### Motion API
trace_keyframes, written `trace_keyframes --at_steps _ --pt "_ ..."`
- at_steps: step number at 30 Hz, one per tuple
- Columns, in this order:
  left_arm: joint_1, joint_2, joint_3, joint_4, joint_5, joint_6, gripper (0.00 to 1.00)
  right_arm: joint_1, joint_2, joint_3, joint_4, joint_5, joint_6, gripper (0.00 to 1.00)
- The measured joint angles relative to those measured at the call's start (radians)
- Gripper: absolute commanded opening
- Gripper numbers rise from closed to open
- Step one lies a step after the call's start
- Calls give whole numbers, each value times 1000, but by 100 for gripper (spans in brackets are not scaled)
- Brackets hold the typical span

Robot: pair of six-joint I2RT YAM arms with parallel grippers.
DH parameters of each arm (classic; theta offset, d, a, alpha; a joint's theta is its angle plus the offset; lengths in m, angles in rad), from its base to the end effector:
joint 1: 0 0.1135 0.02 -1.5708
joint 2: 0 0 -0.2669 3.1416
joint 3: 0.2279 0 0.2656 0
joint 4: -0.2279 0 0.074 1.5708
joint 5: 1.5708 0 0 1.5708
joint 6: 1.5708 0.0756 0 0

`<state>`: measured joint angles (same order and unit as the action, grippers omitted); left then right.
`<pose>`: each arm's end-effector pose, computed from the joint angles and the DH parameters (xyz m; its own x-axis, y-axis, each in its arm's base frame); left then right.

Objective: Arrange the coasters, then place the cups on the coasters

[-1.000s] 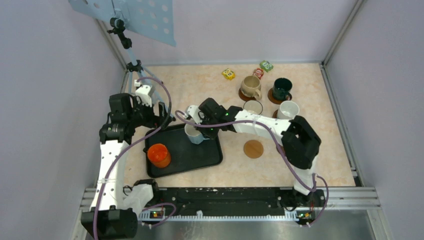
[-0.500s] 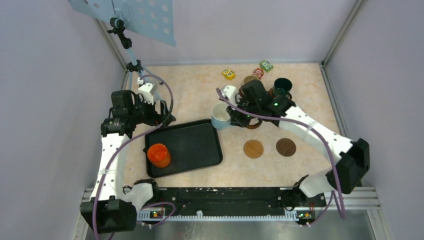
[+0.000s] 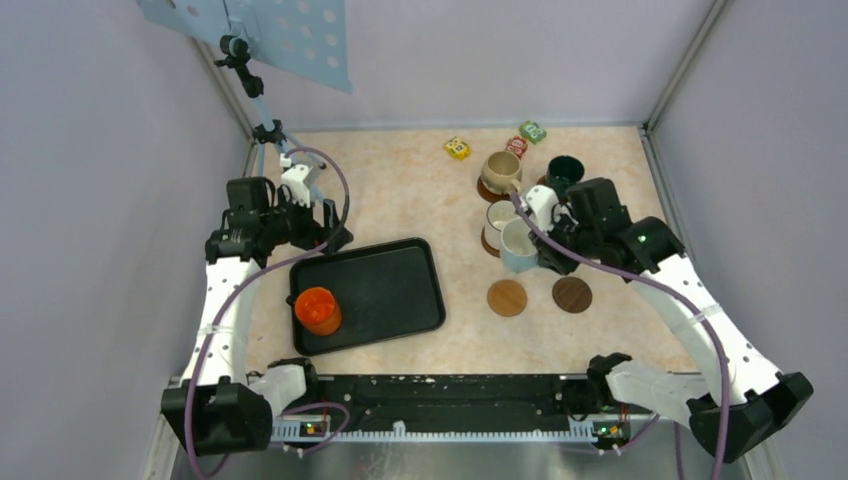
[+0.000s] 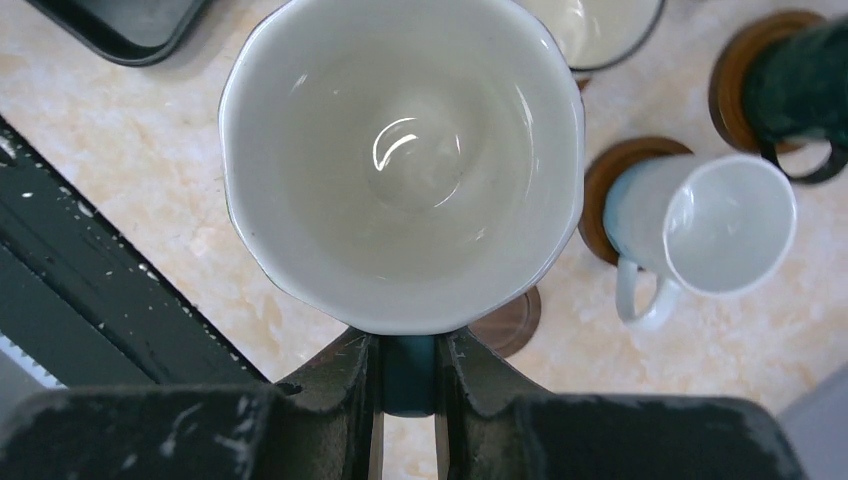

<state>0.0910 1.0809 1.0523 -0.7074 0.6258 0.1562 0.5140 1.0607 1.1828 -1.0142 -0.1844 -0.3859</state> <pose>0.2580 -0.0209 0.3108 -0.6046 0.0714 -0.7933 0.4583 0.8458 -0.2731 0.1955 0.1263 0.3220 -0.4083 -0.6555 -0.6353 -0.7958 0.5966 -0.1041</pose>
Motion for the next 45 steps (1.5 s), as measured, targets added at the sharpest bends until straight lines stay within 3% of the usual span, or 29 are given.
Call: trace_keyframes --at_steps 5,13,18,27,45 --pt "0 0 6 1 6 1 99 -182 -24 -6 -43 -19 -46 0" --pt "0 4 9 4 13 3 99 -582 -24 -81 -79 -178 -238 0" --pt "0 5 11 5 14 3 99 -711 -32 -159 -72 -236 -347 0" --pt "0 15 12 5 14 3 99 -777 -73 -301 -53 -283 -460 0" --pt "0 24 12 5 13 3 99 -781 -124 -454 56 -254 -478 0"
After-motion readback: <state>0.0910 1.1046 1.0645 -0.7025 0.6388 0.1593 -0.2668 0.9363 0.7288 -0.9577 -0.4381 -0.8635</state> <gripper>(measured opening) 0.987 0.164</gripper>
